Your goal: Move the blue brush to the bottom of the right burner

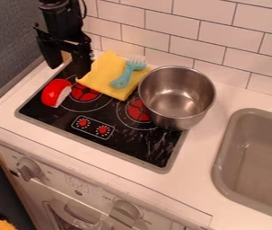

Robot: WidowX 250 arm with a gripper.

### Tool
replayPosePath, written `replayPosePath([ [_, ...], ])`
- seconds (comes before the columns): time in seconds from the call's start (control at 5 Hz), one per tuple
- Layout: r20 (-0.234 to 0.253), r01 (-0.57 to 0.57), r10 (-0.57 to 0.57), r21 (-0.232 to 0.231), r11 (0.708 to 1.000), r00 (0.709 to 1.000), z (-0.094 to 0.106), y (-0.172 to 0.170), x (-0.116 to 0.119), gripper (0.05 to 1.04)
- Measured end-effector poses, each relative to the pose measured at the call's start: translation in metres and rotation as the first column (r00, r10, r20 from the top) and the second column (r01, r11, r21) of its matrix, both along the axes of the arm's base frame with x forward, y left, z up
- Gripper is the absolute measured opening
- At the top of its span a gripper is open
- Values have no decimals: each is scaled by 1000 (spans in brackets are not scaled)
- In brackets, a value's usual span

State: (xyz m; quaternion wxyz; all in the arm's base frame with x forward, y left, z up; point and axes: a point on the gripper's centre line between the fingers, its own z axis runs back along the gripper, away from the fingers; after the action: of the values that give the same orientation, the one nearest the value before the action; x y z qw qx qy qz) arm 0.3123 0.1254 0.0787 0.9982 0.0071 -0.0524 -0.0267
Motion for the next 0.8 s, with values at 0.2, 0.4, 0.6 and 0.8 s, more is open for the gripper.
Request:
replayPosePath([
  [0.2, -30, 0, 0, -13, 1000, 1000, -11, -1, -1, 1001],
  [0.4, -63, 12, -14, -28, 1000, 998, -25, -9, 2, 1001],
  [0.6, -55, 15, -16, -16, 1000, 998, -32, -19, 23, 1001],
  [0.8, -36, 15, -15, -14, 1000, 999, -42, -30, 55, 1001],
])
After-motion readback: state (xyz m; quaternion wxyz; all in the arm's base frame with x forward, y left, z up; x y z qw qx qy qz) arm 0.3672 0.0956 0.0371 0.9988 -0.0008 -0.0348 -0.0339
